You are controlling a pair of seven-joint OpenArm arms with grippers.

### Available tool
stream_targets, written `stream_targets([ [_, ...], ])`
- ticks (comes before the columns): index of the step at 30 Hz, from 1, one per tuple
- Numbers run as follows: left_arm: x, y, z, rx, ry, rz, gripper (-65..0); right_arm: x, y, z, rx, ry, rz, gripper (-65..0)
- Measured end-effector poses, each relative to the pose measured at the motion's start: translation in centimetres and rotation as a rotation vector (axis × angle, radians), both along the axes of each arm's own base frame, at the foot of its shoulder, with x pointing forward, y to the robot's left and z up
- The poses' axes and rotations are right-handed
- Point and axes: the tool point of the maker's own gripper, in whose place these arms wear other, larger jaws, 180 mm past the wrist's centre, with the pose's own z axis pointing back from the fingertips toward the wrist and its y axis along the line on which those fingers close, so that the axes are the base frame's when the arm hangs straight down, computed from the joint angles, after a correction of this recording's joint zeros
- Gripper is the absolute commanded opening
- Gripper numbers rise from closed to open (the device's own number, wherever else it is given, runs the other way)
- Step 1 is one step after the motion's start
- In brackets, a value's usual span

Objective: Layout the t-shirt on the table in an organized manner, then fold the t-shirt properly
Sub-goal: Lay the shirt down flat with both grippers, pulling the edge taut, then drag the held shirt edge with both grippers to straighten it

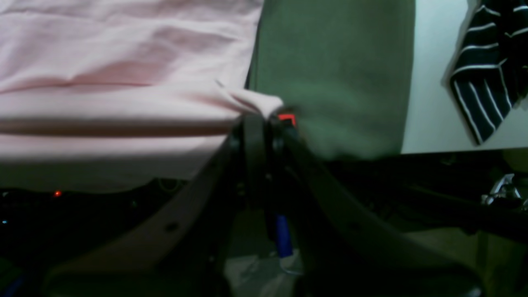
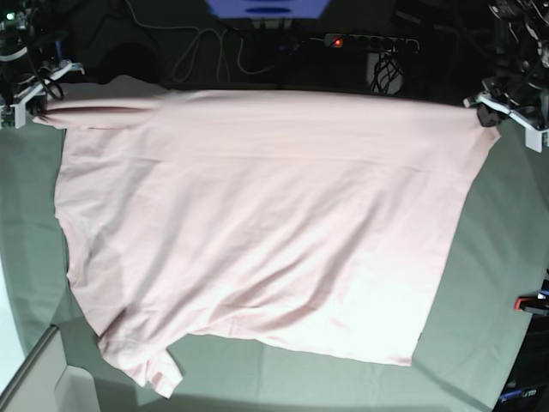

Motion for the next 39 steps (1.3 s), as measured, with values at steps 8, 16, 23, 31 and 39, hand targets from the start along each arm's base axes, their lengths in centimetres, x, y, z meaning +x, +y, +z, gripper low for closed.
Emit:
stream_targets([
  [8, 1.5, -1.2, 0.0, -0.029, -0.036, 0.013, -64.6, 0.8, 0.3, 0.0, 0.009, -0.017, -0.005, -65.0],
  [16, 6.3, -0.6, 2.3, 0.023, -0.12, -0.014, -64.6, 4.7, 0.2, 1.6, 0.006, -0.121, -0.001, -65.0],
  [23, 11.5, -2.4, 3.0, 0.074, -0.144, -0.1, -64.6, 8.3, 1.5, 0.0, 0.073, -0.139, 0.045, -65.0],
  [31, 14.3, -2.4, 1.3, 0.041, -0.101, -0.087, -64.6, 11.4, 1.7, -2.1, 0.133, -0.126, 0.089, -65.0],
  [39, 15.3, -1.7, 0.0, 0.001, -0.068, -0.08, -64.6, 15.0, 0.7, -0.7, 0.133, -0.19, 0.095, -65.0],
])
